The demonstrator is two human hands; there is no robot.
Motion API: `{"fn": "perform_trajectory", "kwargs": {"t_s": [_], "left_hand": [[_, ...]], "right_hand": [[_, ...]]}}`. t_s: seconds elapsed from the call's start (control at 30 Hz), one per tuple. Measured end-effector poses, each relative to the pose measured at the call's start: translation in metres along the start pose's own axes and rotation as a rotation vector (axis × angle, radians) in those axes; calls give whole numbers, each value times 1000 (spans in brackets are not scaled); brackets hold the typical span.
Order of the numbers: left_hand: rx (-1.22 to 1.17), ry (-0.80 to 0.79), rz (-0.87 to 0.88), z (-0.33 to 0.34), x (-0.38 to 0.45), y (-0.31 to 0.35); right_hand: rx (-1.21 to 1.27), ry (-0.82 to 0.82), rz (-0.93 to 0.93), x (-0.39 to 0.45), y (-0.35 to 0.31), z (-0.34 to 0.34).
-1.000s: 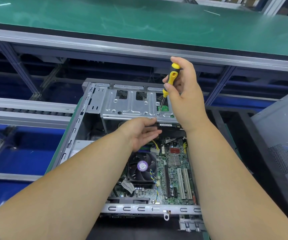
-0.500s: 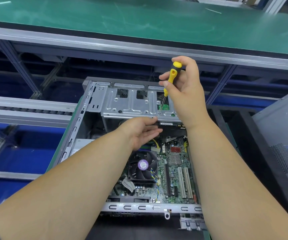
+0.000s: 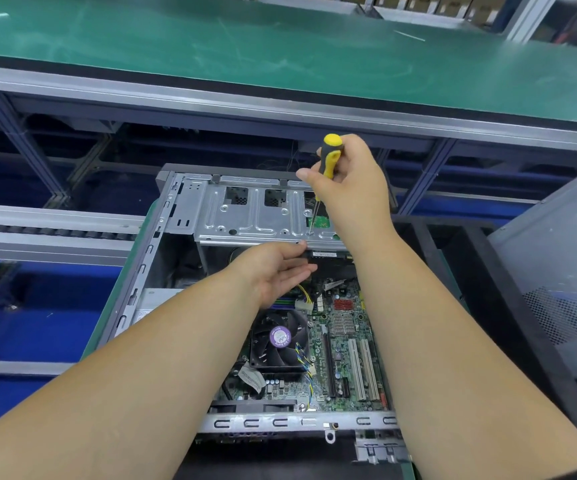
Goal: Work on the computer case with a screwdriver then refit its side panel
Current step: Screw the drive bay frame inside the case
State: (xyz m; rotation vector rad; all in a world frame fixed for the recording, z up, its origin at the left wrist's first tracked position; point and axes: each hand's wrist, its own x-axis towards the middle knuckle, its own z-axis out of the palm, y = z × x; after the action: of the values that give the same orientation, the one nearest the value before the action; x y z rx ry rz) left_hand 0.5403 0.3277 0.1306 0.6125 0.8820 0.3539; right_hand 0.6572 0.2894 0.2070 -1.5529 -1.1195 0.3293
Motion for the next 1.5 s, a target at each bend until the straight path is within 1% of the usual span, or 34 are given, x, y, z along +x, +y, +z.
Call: {"fn": "perform_trajectory", "kwargs": {"t_s": [0.17,0.27,0.33,0.4,0.47,0.57,0.73,0.9,1.0,1.17,1.3,1.4,1.5], "left_hand": [[3,-2,-2,1,-2,1],[1,-1,-4,1,-2,0],[-2,-1,-4,1,-2,0],[-1,-1,-5,1,-1,0],[1,-1,-9,1,0,0],[-2,1,-12,1,0,0],[0,3,-9,0,1,0],[2,8,-9,1,2,0],[2,10,-6,1,0,1],[8,12,-6,2,-1,1],[12,17,-7,2,0,1],[5,17,-4,1,0,0],[-3,13,1,1,0,0]], "right_hand": [[1,-16,60,1,-5,-3],[-109,23,16,1,-6,-3],[-144,45,34,3,-6,-1],[-90,43,103,6,-6,2],[19,21,154,8,-4,4],[87,-19,110,9,-2,8],[424,-12,96,2,5,7],[504,7,66,4,6,3],[526,-11,47,6,5,2],[676,-37,66,5,6,-1],[608,-91,44,6,6,-1],[575,-94,34,7,6,-1],[622,-117,27,6,4,1]]}}
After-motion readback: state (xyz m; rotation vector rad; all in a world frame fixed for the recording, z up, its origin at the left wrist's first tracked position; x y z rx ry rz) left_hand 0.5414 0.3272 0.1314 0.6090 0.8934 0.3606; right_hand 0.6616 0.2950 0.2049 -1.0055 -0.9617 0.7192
